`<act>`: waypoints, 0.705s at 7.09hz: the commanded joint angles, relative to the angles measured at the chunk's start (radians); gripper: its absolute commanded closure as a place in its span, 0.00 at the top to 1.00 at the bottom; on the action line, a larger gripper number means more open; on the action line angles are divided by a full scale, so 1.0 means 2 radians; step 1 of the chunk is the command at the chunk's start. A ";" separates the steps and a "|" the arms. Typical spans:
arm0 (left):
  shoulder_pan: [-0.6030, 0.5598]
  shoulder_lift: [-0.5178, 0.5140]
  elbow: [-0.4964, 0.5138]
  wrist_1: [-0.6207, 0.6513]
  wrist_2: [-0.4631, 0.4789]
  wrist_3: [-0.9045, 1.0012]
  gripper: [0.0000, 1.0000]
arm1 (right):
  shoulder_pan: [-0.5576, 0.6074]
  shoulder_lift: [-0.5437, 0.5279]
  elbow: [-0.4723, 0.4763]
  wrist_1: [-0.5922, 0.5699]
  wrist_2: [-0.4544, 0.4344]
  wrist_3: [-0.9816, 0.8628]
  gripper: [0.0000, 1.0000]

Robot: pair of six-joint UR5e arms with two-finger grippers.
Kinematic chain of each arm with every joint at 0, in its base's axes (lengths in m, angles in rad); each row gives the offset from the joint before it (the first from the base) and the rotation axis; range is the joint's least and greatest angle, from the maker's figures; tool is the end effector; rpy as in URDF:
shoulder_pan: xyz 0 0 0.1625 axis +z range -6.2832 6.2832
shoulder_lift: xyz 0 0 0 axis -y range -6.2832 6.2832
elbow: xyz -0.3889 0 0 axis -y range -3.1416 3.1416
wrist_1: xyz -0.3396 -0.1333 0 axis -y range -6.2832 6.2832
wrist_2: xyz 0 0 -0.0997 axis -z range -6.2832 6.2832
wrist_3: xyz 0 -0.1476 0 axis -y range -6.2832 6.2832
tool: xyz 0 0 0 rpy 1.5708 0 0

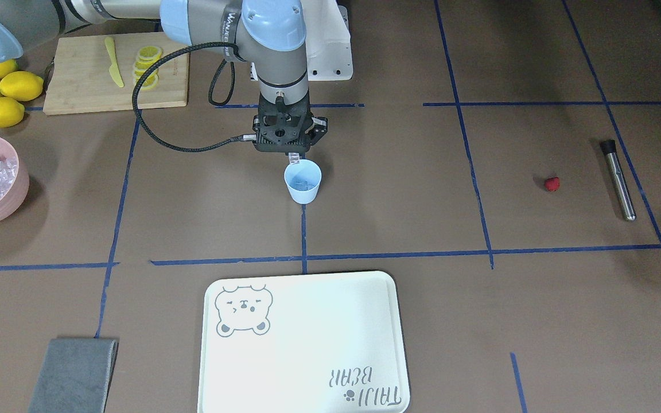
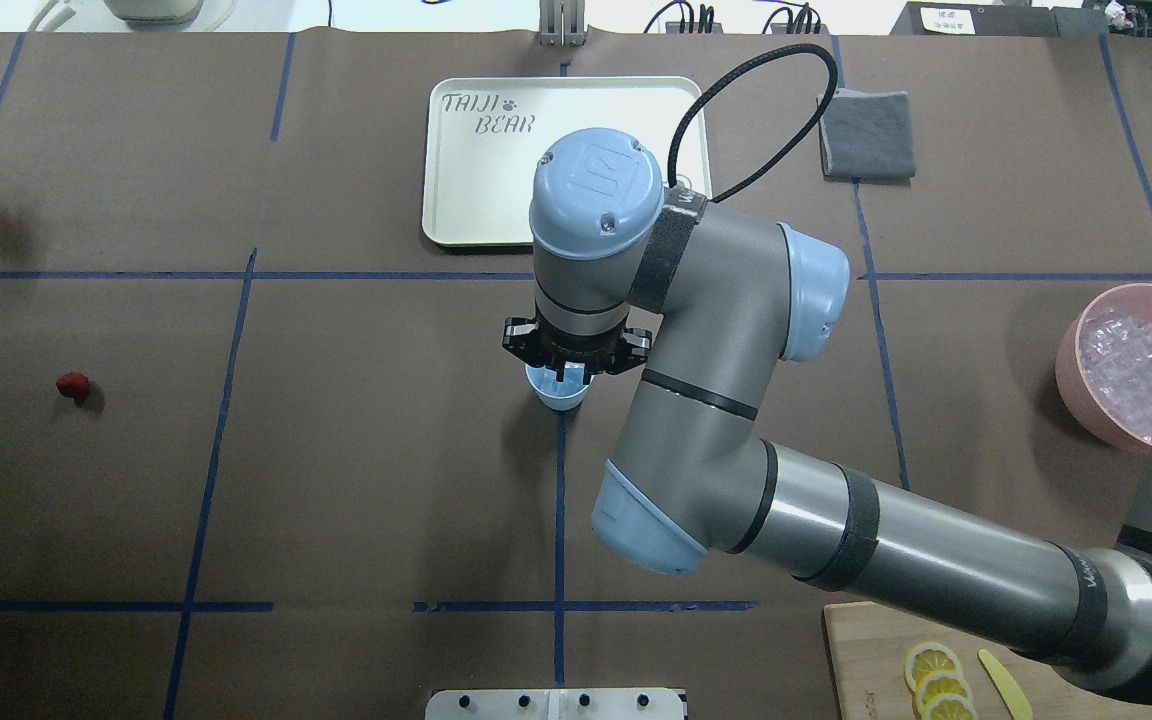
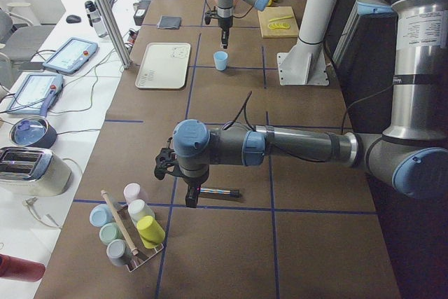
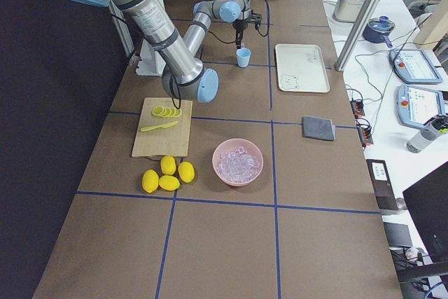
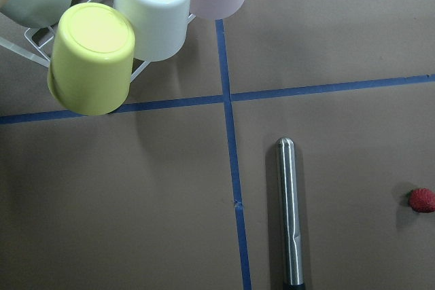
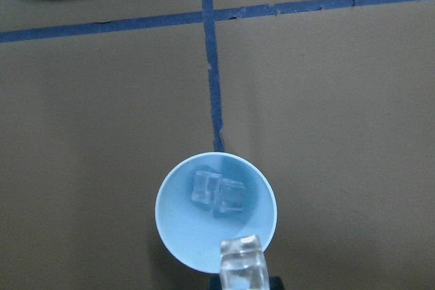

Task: Mash ice and strawberries in cup
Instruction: 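Carry the ice cube with the right gripper over the light-blue cup, then open the right gripper to drop the ice cube into the cup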

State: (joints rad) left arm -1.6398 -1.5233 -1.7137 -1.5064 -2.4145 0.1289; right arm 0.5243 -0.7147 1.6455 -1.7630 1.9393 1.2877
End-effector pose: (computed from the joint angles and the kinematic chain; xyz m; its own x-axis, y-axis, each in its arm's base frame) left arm -0.0521 -0.4197 0.6136 0.6681 0.1056 -0.7366 -0.0171 0.9918 0.1267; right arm -0.5338 -0.4012 0.1797 0.6864 0.0959 0.7209 -0.0680 0.9954 -0.0677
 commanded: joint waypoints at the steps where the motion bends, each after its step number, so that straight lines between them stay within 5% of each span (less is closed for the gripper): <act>1: 0.000 0.000 0.000 0.000 0.000 0.000 1.00 | -0.001 0.024 -0.033 0.000 0.000 0.000 0.00; 5: 0.000 -0.001 0.001 0.000 0.000 -0.001 1.00 | -0.001 0.024 -0.034 0.000 -0.001 0.000 0.03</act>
State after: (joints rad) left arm -1.6398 -1.5242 -1.7120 -1.5062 -2.4145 0.1285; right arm 0.5216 -0.6660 1.5777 -1.7626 1.9375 1.2870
